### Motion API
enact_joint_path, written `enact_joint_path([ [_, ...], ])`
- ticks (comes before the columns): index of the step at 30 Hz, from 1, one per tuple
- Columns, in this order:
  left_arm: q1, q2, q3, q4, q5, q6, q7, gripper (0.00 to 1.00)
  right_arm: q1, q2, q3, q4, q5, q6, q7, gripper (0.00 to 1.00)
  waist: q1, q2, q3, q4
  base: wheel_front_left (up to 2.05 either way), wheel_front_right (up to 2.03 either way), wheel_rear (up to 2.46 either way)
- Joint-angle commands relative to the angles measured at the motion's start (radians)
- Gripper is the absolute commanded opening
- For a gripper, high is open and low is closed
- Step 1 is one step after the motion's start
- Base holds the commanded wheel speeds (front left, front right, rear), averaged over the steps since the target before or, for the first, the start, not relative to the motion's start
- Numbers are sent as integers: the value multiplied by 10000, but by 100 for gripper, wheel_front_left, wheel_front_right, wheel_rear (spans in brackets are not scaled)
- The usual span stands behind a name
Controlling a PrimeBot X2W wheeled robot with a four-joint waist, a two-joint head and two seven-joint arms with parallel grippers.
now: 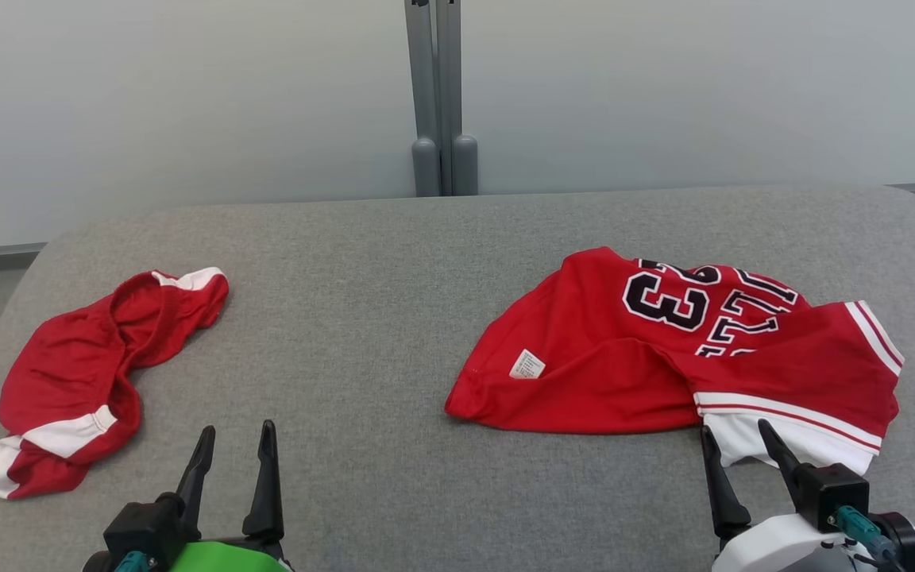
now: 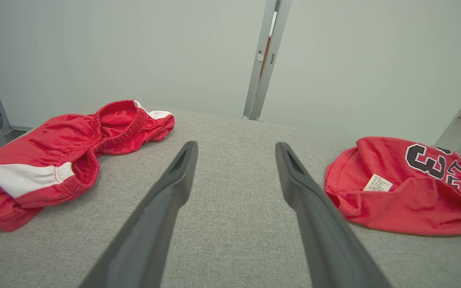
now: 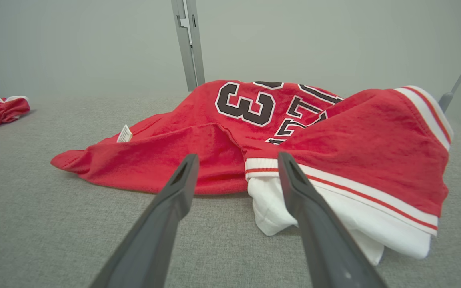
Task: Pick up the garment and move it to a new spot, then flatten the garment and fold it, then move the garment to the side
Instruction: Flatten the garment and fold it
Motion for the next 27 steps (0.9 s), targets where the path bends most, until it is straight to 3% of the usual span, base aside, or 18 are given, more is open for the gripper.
enact_joint_path([
  [1,41,30,-19,22,98,34,-5,100,25,-33,26,-32,60,-16,-41,100,-1,0,10,-58,0,0,0],
  [7,-856,29,-734,756,6,-56,-7,100,-99,-33,41,-179,22,-16,-68,100,-1,0,184,-448,0,0,0],
  [17,-4042,33,-2345,4547,-971,-42,612,100,-260,-31,625,-441,217,-14,52,100,-1,0,909,-2008,0,0,0],
  [27,-6703,88,-2649,6909,-1119,105,1305,100,-613,-23,967,-645,358,-14,93,100,-1,0,1881,-3531,0,0,0],
])
